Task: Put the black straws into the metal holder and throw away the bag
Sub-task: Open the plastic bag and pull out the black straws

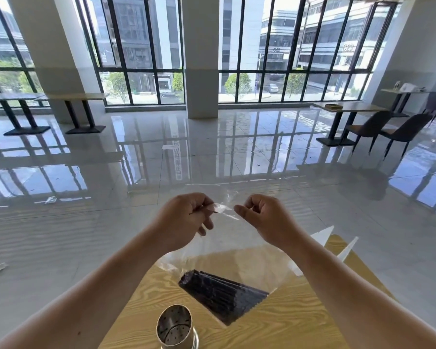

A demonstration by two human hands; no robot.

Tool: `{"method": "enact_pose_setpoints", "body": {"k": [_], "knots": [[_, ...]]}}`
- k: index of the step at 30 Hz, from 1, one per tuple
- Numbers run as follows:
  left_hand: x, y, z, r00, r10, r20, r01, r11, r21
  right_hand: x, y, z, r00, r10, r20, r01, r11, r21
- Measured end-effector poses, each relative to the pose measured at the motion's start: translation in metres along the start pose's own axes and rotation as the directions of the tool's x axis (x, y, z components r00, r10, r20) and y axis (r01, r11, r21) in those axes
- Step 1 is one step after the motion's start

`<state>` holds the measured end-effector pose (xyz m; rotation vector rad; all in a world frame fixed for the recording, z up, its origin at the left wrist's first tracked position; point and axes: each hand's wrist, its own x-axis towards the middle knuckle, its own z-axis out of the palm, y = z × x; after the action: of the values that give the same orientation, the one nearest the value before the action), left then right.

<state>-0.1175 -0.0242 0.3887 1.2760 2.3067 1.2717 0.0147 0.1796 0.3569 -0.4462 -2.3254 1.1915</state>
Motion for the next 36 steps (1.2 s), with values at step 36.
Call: {"method": "enact_pose_setpoints", "body": {"k": [36], "knots": [[-0.017,-0.017,-0.08,0.99,-0.113,0.08,0.138,0.874,-0.467,-0.028,0.05,-0.004,0.908,0.416,0.057,-0.295,0.538,0.79]]}}
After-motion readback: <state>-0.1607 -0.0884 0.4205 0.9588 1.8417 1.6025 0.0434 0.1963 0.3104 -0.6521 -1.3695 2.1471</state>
